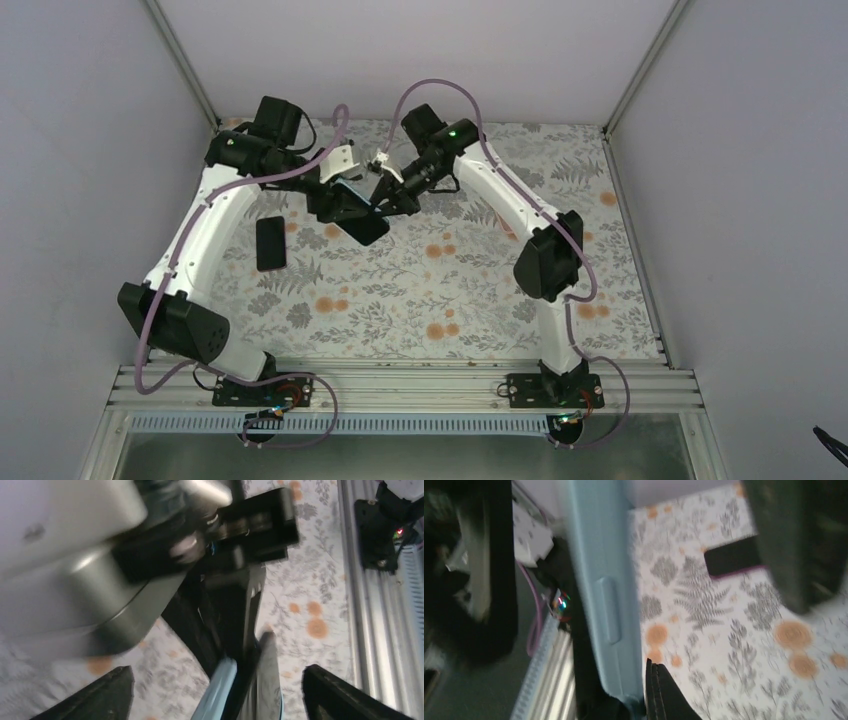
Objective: Take the phone out of the phone case
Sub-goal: Remove the phone case from the phone.
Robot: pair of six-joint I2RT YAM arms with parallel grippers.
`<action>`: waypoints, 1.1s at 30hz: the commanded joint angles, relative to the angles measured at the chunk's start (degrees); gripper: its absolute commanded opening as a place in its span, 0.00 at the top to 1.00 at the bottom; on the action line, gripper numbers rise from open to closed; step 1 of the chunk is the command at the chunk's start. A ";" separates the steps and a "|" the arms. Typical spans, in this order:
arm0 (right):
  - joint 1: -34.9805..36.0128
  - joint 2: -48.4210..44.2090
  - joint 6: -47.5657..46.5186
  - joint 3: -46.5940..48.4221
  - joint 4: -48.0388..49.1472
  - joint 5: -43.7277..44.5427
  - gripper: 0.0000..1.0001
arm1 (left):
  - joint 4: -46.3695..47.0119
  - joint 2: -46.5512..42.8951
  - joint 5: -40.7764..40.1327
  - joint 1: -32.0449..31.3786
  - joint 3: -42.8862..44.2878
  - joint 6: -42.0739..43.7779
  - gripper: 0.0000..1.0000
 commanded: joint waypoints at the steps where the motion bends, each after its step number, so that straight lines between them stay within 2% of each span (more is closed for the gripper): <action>1: -2.43 -8.66 17.19 -4.65 23.27 -15.72 0.97 | 11.25 -2.43 0.89 -2.00 1.64 -2.76 0.09; 2: -3.93 -9.47 18.10 -5.14 23.97 -14.64 0.97 | 12.45 -3.58 -1.29 -1.74 1.90 -3.97 0.01; 6: -10.79 -11.60 26.42 -6.73 30.80 -10.73 0.97 | 20.12 -9.75 -8.96 -1.55 1.82 -7.17 0.00; 10: -17.38 -11.65 44.51 -7.64 44.93 -5.32 0.97 | 37.60 -15.19 -18.36 -3.46 -5.20 -10.32 0.00; 13: -18.86 -9.93 51.02 -4.25 49.98 -1.60 0.97 | 46.36 -13.06 -29.46 -6.97 -6.21 -12.83 0.00; 16: -18.81 -8.25 55.28 -0.14 54.12 1.47 0.97 | 57.92 -11.83 -36.23 -10.28 -10.16 -12.62 0.00; 18: -18.62 -7.03 57.12 3.57 55.02 5.04 0.97 | 64.25 -10.98 -41.25 -13.58 -12.11 -10.91 0.00; 21: -17.83 -6.73 56.93 6.56 55.26 9.29 0.97 | 68.17 -7.01 -45.25 -16.22 -10.50 -11.57 0.00; 25: -16.53 -6.26 56.28 10.08 53.91 11.69 0.97 | 74.45 -2.36 -49.11 -17.54 -9.57 -13.54 0.00; 33: -14.85 -6.96 54.47 11.02 52.15 14.17 0.97 | 79.63 2.62 -52.55 -17.71 -5.62 -16.56 0.00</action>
